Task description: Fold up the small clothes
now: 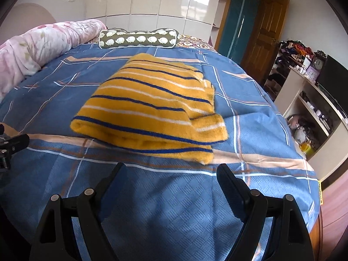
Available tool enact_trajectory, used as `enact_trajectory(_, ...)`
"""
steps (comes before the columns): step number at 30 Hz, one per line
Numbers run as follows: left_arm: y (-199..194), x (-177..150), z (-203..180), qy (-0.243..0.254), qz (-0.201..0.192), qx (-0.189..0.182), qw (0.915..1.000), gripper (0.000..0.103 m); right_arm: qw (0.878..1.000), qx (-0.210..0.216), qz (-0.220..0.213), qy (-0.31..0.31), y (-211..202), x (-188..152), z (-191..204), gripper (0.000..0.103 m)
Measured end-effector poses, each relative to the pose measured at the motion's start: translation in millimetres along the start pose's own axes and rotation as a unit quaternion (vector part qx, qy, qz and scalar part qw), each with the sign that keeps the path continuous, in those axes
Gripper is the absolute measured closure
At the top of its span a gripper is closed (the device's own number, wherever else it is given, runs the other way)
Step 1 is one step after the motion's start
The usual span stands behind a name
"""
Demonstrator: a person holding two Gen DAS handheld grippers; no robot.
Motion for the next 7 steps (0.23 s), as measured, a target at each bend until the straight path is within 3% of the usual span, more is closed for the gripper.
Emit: enact_trajectory(7, 6.7, -0.7, 2.0, 0.001, 0.000, 0.003, 1.0000, 0.000, 1.000, 0.010, 0.005, -0.004, 5.0, -0.7, 9.7, 0.015)
Point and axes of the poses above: each gripper's, at about its wrist camera, not at the fingertips, and y roughly the way its jaws point, z to its left, x to its top, the point moved 7 cm from there along y, roughly the way its jaws point, and after that the axes turned 12 degrees about -z, right-handed, at the moved point
